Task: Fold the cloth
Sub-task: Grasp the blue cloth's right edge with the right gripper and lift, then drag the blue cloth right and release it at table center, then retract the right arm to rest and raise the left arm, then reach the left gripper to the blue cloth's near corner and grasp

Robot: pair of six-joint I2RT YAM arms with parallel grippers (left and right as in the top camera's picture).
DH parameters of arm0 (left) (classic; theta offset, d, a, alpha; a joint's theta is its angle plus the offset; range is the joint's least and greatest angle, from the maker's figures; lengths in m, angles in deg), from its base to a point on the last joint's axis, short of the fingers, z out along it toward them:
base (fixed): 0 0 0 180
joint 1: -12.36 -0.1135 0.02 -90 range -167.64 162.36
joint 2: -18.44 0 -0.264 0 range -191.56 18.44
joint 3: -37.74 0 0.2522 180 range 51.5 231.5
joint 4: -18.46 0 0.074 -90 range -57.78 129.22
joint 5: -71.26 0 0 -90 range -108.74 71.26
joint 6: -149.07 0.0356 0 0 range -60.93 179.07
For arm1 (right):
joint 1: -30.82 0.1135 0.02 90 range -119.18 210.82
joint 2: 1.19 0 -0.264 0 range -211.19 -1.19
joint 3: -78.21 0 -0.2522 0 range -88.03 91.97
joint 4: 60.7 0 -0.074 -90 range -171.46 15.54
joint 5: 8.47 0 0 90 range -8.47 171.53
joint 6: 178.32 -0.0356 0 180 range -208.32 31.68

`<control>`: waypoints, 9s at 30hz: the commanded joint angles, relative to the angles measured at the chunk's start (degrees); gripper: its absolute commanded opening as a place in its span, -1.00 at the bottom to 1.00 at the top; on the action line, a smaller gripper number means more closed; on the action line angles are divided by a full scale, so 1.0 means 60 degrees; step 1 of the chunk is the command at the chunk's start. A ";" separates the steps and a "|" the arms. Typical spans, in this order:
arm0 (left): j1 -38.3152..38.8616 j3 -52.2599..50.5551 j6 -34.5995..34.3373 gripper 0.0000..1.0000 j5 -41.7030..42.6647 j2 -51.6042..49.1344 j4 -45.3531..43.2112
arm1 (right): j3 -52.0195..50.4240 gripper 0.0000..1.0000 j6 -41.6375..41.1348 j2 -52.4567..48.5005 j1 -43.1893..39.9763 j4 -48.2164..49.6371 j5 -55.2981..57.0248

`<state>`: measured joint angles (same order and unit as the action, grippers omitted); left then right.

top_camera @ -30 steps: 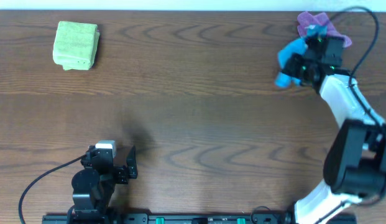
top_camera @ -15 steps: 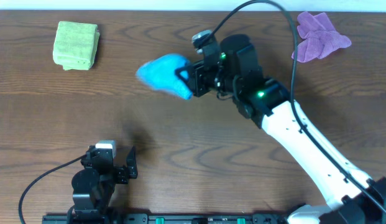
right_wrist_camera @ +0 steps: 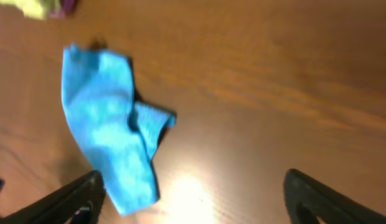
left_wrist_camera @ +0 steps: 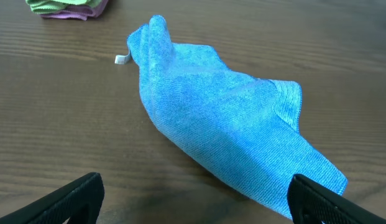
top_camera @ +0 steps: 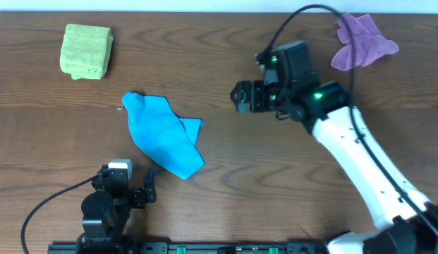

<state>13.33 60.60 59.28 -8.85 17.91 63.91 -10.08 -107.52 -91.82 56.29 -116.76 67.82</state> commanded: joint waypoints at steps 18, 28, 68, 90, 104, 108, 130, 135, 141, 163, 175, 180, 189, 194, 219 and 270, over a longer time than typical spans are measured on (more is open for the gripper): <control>0.0022 -0.0098 -0.0029 0.91 -0.0036 0.0051 -0.0018 | -0.0153 0.14 0.1260 -0.3730 0.2430 0.2135 -0.0787; 0.0022 -0.0098 -0.0029 0.91 -0.0036 0.0051 -0.0018 | -0.0153 0.10 0.0732 -0.4306 0.2408 0.3293 -0.0535; 0.0022 -0.0098 -0.0029 0.91 -0.0036 0.0055 -0.0018 | 0.2637 -0.98 0.0444 -0.4809 0.0641 0.1315 0.0368; 0.0022 -0.0098 -0.0029 0.91 -0.0036 0.0051 -0.0018 | 0.9661 -0.97 0.2186 -0.4809 0.1468 -0.4681 0.1654; 0.0022 -0.0098 -0.0029 0.91 -0.0036 0.0055 -0.0018 | 0.9169 0.98 0.2648 -0.4900 0.1224 -0.5741 0.2237; 0.0022 -0.0098 -0.0029 0.91 -0.0036 0.0051 -0.0018 | 0.7486 0.89 0.2645 -0.4918 0.1024 -0.5326 0.2025; 0.0022 -0.0098 -0.0029 0.91 -0.0036 0.0055 -0.0018 | 0.1330 -0.97 0.2058 -0.4918 0.1268 0.0470 0.0208; 0.0022 -0.0098 -0.0029 0.91 -0.0036 0.0051 -0.0018 | 0.1100 -0.97 0.2058 -0.5107 0.1366 0.0845 0.0284; 0.0022 -0.0098 -0.0029 0.91 -0.0036 0.0051 -0.0018 | 0.1100 -0.98 0.1472 -0.5741 0.1184 0.0419 0.1519; 0.0022 -0.0098 -0.0029 0.91 -0.0036 0.0055 -0.0018 | 0.1107 -0.97 -0.0444 -0.5745 -0.2277 -0.1661 0.3377; 0.0022 -0.0098 -0.0018 0.91 -0.0051 0.0055 -0.0051 | 0.1661 0.08 -0.0211 -0.2514 -0.2178 -0.2710 0.2645; 0.0022 -0.0098 -0.0186 0.91 0.0098 0.0055 -0.0736 | 0.1647 0.04 -0.0138 -0.0113 -0.2167 -0.3985 0.2659; 0.0022 -0.0098 -0.5504 0.91 0.4382 0.0055 -0.1759 | 0.0984 0.29 -0.0117 0.4798 -0.1552 -0.5748 0.2047; 0.0036 -0.0098 -0.6317 0.91 0.5184 0.0051 -0.2408 | 0.0761 0.34 -0.0040 0.6757 -0.1158 -0.7133 0.1402; 0.4535 0.0969 -0.4419 0.91 0.2583 -0.6237 -0.7584 | 0.0477 0.36 -0.0051 0.8684 -0.1151 -0.7533 0.0459; 0.7512 1.1508 -0.0962 0.44 -0.2244 -2.0079 -0.4648 | 0.0477 0.30 0.0499 0.8684 -0.1151 -0.7275 0.1246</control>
<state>58.77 128.42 53.72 -21.13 -100.43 35.99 -7.17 -105.64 -39.80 48.99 -160.30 74.92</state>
